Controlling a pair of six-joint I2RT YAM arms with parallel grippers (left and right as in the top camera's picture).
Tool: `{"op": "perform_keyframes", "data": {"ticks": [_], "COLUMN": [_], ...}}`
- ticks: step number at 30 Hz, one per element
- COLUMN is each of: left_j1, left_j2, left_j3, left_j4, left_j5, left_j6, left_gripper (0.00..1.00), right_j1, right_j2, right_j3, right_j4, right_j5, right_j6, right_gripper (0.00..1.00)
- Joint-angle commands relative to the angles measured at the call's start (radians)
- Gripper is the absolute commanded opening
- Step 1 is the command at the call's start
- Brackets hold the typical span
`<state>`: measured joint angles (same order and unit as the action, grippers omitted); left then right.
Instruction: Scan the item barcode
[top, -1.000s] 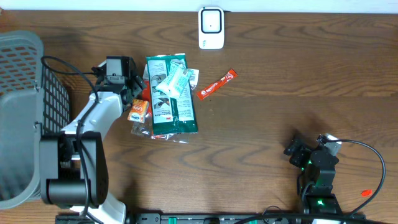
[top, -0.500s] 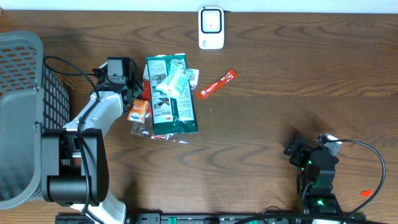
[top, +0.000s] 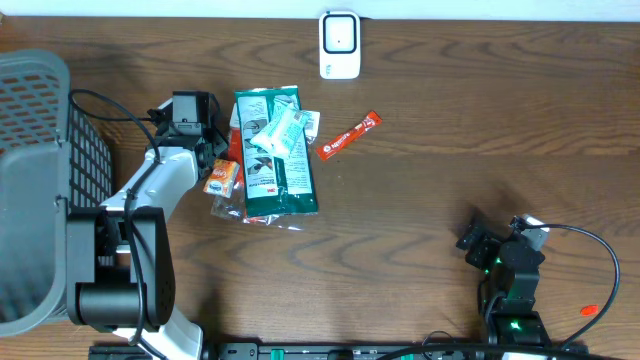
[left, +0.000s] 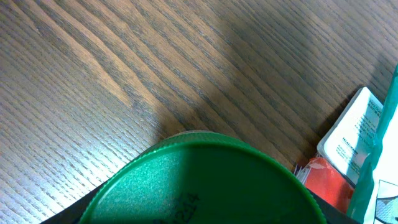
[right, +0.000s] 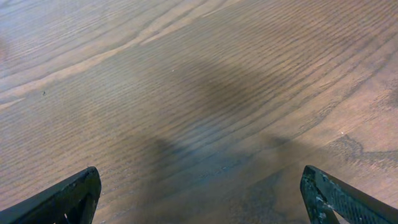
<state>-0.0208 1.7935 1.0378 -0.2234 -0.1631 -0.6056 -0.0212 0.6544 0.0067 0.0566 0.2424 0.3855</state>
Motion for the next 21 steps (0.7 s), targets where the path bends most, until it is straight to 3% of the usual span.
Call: {"op": "perform_keyframes", "data": {"ticks": [1, 4, 11, 21], "left_j1": [0.004, 0.004, 0.004, 0.004], "left_j2": [0.006, 0.005, -0.008, -0.136], "left_j3": [-0.004, -0.004, -0.004, 0.014], "left_j4": [-0.001, -0.002, -0.002, 0.013], "left_j5": [0.040, 0.051, 0.064, 0.234], "left_j6": [-0.010, -0.010, -0.009, 0.014], "left_gripper": [0.50, 0.36, 0.36, 0.37], "right_j1": [0.002, 0.002, 0.002, 0.002], "right_j2": [0.000, 0.000, 0.000, 0.000], "right_j3": [-0.001, -0.001, -0.001, -0.001], "right_j4": [-0.001, -0.001, 0.000, 0.000], "right_j5": [0.003, 0.003, 0.003, 0.003], "right_j6": [-0.009, -0.009, -0.009, -0.009], "right_gripper": [0.99, 0.99, 0.99, 0.99]}}
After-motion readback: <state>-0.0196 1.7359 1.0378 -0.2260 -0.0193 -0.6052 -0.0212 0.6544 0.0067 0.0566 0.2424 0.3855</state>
